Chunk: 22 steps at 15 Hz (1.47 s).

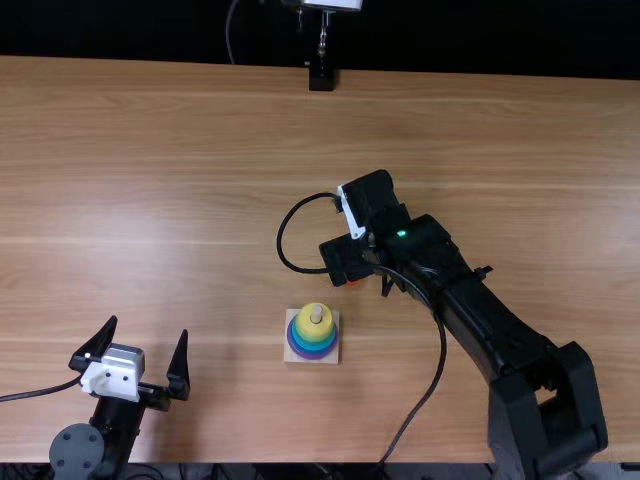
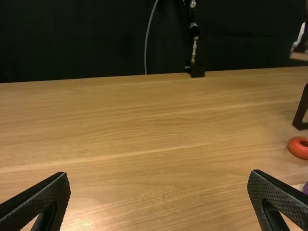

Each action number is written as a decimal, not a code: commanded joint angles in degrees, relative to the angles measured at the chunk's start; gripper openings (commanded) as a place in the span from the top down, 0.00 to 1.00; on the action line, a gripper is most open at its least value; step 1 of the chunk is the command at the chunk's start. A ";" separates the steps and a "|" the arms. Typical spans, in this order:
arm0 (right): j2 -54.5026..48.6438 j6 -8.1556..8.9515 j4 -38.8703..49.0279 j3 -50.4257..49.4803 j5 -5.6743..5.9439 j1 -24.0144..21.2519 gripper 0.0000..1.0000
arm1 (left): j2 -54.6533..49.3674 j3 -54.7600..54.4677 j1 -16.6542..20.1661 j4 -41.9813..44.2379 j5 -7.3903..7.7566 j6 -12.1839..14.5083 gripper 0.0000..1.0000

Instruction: Build the Hanoi tower: stack the rings onto the peg from bottom to top in this color order: purple, dark blue, light blue, dark green, light green, yellow, orange.

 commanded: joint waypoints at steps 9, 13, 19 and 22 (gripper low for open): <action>5.40 0.37 0.05 -0.47 0.19 0.65 0.00 | -0.69 -2.87 -0.01 -0.83 1.16 0.34 0.00; 5.84 0.37 -0.27 -0.29 0.19 0.65 0.00 | -0.69 -2.87 -0.01 -0.83 1.16 0.34 0.00; 8.04 0.37 -0.90 0.94 0.40 0.65 0.00 | -0.69 -2.87 -0.01 -0.83 1.16 0.34 0.00; 8.04 0.48 -0.80 0.50 0.08 0.57 0.70 | -0.69 -2.87 -0.01 -0.83 1.16 0.34 0.00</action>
